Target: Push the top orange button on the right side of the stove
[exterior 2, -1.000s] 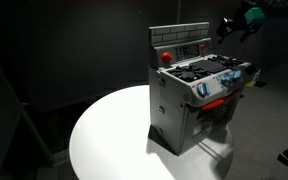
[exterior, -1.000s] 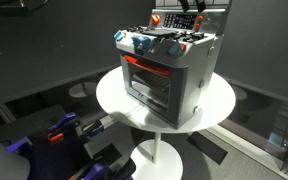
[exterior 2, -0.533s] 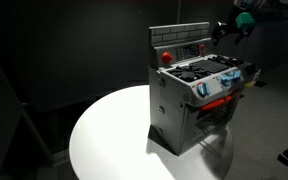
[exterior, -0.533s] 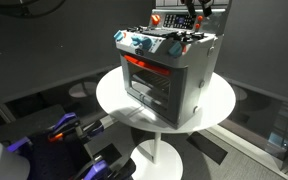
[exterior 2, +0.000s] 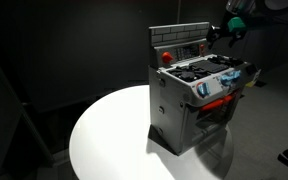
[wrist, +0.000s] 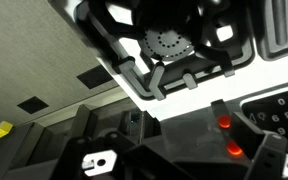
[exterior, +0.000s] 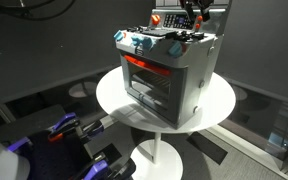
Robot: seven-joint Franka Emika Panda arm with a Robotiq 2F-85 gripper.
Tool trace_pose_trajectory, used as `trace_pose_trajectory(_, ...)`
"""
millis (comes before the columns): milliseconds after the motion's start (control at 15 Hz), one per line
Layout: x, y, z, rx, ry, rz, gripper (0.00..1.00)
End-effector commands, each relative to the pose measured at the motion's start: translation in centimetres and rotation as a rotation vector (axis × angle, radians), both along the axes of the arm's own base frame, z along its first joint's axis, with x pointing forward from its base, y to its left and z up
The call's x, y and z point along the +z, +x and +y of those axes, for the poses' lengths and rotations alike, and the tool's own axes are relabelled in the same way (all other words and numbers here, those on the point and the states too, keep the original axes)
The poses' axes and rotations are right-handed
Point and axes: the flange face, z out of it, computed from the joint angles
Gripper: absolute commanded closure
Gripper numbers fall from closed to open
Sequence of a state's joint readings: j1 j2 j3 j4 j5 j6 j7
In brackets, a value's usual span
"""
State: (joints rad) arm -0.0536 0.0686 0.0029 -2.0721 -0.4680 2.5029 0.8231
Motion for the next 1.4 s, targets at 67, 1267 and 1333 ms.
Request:
trace_pose_trajectory(67, 0.2, 1.4, -0.1, -0.024, -0.012, 0.007, 0.00)
trace_pose_trajectory(1267, -0.1, 3.9, -0.3, -0.022, -0.011, -0.004, 0.00)
trace_pose_trajectory(1333, -0.2, 4.0, -0.3, -0.022, -0.011, -0.003, 0.00)
